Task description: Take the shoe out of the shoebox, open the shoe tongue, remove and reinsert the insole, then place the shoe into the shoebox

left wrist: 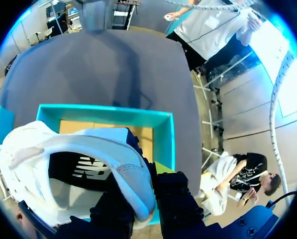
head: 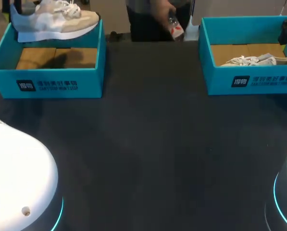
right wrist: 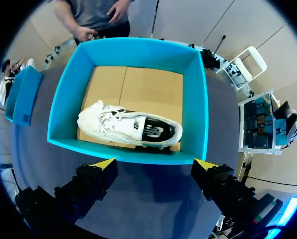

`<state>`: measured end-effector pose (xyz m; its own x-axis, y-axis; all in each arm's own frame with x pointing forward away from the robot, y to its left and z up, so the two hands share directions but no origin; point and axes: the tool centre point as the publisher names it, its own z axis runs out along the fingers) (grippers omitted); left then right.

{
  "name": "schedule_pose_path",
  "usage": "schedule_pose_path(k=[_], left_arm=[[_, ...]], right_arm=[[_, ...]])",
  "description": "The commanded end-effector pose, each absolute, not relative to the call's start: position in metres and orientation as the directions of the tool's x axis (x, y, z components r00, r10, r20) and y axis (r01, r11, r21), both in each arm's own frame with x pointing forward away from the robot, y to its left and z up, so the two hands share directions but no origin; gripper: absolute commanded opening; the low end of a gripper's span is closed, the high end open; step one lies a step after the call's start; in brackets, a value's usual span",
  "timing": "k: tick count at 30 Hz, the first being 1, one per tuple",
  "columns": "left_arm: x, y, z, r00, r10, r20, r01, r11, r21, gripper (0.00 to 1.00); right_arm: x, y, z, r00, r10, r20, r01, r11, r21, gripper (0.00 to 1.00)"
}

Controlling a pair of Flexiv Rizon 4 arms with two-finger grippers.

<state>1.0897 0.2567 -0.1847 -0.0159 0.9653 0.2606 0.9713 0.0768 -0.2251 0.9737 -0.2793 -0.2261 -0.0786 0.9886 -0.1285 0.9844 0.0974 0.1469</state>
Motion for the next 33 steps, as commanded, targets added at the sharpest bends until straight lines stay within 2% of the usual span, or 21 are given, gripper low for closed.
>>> schedule_pose_path(k=[1,13,18,33], left_arm=[[1.052,0.255,-0.176,-0.015,0.966,0.259,0.999,0.001,0.054,0.0],[1.052,0.255,-0.176,-0.015,0.966,0.259,0.999,0.001,0.054,0.0],[1.026,0.235,-0.161,-0.06,0.965,0.254,0.993,0.032,0.113,0.0],[0.971,0.177,-0.147,-0.049,0.962,0.267,0.995,0.024,0.098,0.0]], right_arm=[[0.974,-0.279,-0.226,-0.078,0.989,-0.129,0.984,0.097,0.147,1.0],[0.974,-0.279,-0.226,-0.078,0.989,-0.129,0.984,0.097,0.147,1.0],[0.974,-0.279,-0.226,-0.078,0.989,-0.129,0.984,0.097,0.147,1.0],[0.974,-0.279,-0.226,-0.078,0.989,-0.129,0.984,0.097,0.147,1.0]])
